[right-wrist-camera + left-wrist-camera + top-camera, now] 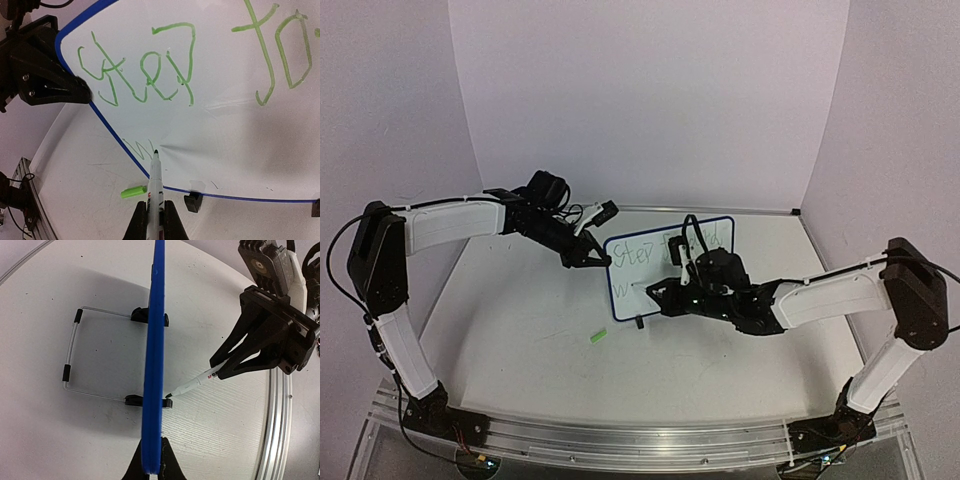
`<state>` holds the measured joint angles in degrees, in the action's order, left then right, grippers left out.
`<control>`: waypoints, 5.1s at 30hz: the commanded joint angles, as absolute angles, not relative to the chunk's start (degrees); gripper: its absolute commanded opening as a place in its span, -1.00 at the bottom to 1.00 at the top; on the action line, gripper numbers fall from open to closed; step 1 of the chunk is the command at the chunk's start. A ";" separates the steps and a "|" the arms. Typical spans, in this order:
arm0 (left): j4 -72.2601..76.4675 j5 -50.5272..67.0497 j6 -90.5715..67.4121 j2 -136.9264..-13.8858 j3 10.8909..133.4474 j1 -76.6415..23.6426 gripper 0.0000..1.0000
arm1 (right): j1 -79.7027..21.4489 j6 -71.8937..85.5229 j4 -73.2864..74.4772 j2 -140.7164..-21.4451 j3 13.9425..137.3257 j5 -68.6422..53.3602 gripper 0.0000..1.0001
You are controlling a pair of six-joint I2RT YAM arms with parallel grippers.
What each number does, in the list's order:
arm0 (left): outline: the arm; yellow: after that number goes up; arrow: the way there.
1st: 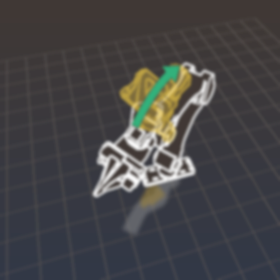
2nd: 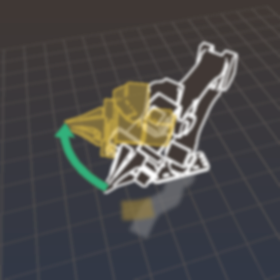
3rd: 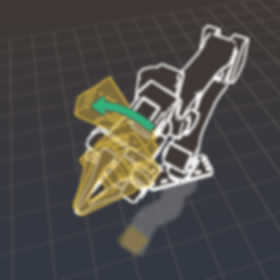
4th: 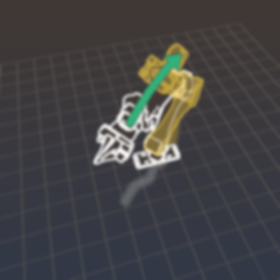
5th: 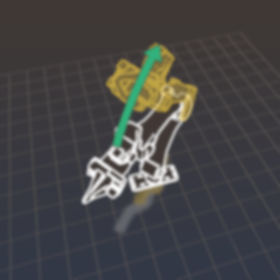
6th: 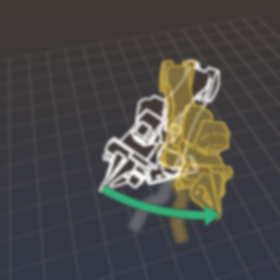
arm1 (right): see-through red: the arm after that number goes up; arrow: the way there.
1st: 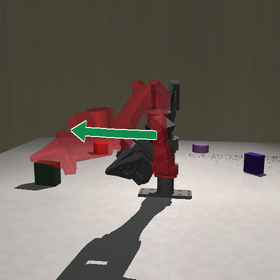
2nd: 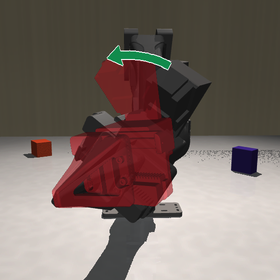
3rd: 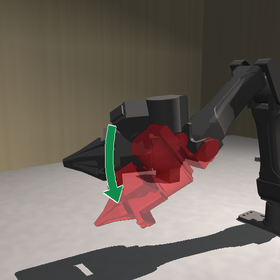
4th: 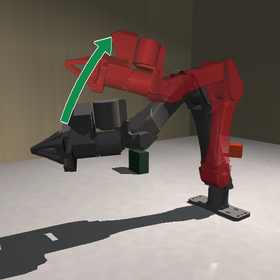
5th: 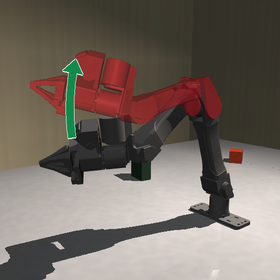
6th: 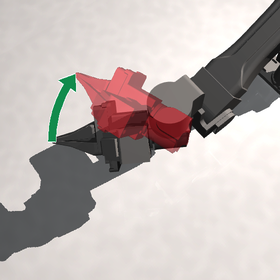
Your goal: Write a sentence on the whiteboard
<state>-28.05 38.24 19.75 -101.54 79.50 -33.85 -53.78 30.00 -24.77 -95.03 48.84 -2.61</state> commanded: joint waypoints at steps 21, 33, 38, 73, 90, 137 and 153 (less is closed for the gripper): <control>-30.53 35.71 21.05 -103.18 80.85 -34.75 -1.00 | -53.53 30.45 -26.24 -97.72 51.76 -1.66 -1.00; -30.59 35.68 21.15 -103.10 80.89 -34.76 -1.00 | -53.52 31.96 -26.28 -99.13 48.56 -1.49 -1.00; -30.63 35.77 21.07 -103.14 80.87 -34.79 -1.00 | -53.52 31.78 -26.28 -99.24 48.89 -1.52 -1.00; -30.52 35.86 20.99 -103.11 80.86 -34.80 -1.00 | -53.51 29.27 -30.38 -95.25 50.49 -2.38 -1.00; -30.50 35.80 21.03 -103.17 80.86 -34.80 -1.00 | -53.53 29.88 -30.63 -96.84 50.89 -0.67 -1.00; -30.76 35.42 21.11 -102.57 80.86 -34.88 -1.00 | -53.53 30.58 -30.68 -96.77 47.81 -1.10 -1.00; -30.68 35.51 21.06 -102.74 80.83 -34.89 -1.00 | -53.53 30.90 -30.60 -96.58 47.87 2.62 -1.00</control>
<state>-28.05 38.15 19.75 -101.54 79.50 -33.87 -53.69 30.30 -29.85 -96.75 46.70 -0.90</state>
